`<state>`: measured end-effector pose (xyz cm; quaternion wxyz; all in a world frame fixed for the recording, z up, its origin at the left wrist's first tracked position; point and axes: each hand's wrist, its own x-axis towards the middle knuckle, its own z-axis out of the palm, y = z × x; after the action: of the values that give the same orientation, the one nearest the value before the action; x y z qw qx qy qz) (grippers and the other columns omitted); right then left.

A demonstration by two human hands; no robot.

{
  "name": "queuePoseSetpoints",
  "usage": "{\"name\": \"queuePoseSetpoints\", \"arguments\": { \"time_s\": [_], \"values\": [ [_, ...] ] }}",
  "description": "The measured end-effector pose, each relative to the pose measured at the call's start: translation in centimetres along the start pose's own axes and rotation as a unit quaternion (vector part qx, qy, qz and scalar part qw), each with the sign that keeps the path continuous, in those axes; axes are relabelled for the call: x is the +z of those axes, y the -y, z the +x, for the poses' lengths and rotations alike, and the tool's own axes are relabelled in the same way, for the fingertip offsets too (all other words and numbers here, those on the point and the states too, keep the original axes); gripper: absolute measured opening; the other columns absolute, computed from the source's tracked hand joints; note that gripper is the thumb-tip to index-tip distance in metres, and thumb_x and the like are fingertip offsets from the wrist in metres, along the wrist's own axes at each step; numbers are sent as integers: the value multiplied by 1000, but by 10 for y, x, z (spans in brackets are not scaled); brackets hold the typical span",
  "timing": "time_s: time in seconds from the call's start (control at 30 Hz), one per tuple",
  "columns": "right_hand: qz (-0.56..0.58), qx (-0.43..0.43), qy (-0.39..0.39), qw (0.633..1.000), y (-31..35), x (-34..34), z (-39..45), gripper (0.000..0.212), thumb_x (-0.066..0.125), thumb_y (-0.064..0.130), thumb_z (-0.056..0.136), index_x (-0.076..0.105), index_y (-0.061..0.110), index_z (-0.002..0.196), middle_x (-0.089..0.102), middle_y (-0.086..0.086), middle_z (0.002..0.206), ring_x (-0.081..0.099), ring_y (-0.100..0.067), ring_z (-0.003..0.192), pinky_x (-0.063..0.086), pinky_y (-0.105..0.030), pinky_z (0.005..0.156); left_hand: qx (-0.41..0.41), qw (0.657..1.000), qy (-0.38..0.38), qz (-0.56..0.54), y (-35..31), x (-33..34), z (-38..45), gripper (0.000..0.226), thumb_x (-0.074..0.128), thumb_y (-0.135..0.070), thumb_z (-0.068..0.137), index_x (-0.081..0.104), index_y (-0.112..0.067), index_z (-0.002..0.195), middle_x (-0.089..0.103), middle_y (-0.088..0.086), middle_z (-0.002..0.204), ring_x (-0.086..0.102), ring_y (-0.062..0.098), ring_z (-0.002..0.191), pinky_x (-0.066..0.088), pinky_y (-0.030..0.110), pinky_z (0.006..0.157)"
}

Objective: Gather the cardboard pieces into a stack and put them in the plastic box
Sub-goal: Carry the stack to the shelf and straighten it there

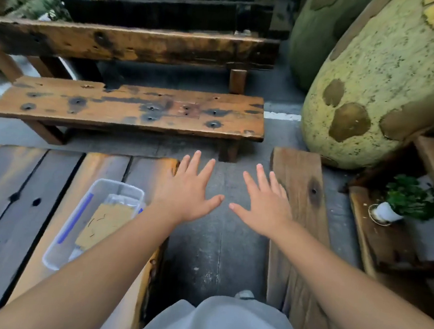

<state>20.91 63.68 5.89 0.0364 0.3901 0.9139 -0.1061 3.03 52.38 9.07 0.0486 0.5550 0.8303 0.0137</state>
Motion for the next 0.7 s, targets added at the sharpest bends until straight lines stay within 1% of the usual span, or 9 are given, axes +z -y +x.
{"name": "queuePoseSetpoints", "arguments": {
  "time_s": [0.07, 0.1, 0.13, 0.17, 0.33, 0.53, 0.6, 0.7],
  "values": [
    [6, 37, -7, 999, -29, -6, -6, 95, 23, 84, 72, 8, 34, 151, -11, -2, 162, 0, -35, 147, 14, -51, 114, 42, 999, 5, 8, -28, 0, 20, 92, 22, -81, 72, 7, -34, 150, 4, 5, 163, 9, 30, 148, 26, 60, 109],
    [16, 69, -17, 997, -55, -11, -12, 94, 25, 83, 72, 9, 34, 151, -10, -2, 162, 1, -35, 147, 14, -51, 114, 76, 997, 9, 19, -53, -1, 37, 92, 21, -81, 72, 8, -34, 150, 5, 4, 163, 9, 30, 148, 26, 60, 109],
    [18, 80, -20, 996, -64, -12, -14, 95, 26, 83, 73, 10, 34, 151, -10, -3, 162, 1, -35, 147, 14, -51, 114, 90, 996, 10, 23, -61, 0, 44, 91, 21, -81, 73, 8, -34, 150, 5, 3, 163, 9, 30, 148, 25, 61, 109],
    [18, 90, -21, 996, -75, -13, -17, 95, 26, 84, 72, 10, 33, 151, -9, -3, 162, 1, -35, 147, 14, -51, 114, 103, 994, 14, 29, -71, -1, 51, 90, 21, -80, 73, 9, -34, 150, 5, 2, 163, 9, 30, 148, 24, 61, 109],
    [40, 194, -35, 980, -147, -21, -40, 97, 19, 85, 70, 9, 33, 151, -7, -3, 162, 2, -35, 147, 13, -52, 114, 204, 978, 26, 47, -147, 4, 93, 90, 22, -81, 73, 9, -35, 150, 5, 2, 163, 10, 31, 148, 22, 61, 109],
    [41, 298, -46, 952, -213, -33, -84, 97, 14, 85, 70, 8, 32, 152, -7, -3, 162, -1, -33, 147, 11, -51, 114, 345, 937, 20, 42, -248, 0, 127, 88, 25, -80, 75, 10, -35, 149, 10, 3, 162, 13, 31, 147, 23, 61, 109],
    [38, 337, -49, 939, -232, -39, -101, 93, 19, 83, 75, 7, 32, 152, -4, -3, 163, 0, -33, 147, 11, -51, 114, 391, 919, 24, 39, -282, -1, 133, 89, 24, -79, 74, 12, -34, 150, 13, 4, 162, 14, 31, 147, 24, 60, 110],
    [39, 398, -58, 915, -258, -45, -126, 86, 34, 75, 82, 8, 31, 152, 2, -2, 163, 2, -33, 147, 11, -50, 115, 452, 890, 35, 34, -332, 0, 142, 90, 21, -80, 74, 12, -33, 150, 15, 4, 161, 14, 30, 147, 23, 59, 110]
  ]
}}
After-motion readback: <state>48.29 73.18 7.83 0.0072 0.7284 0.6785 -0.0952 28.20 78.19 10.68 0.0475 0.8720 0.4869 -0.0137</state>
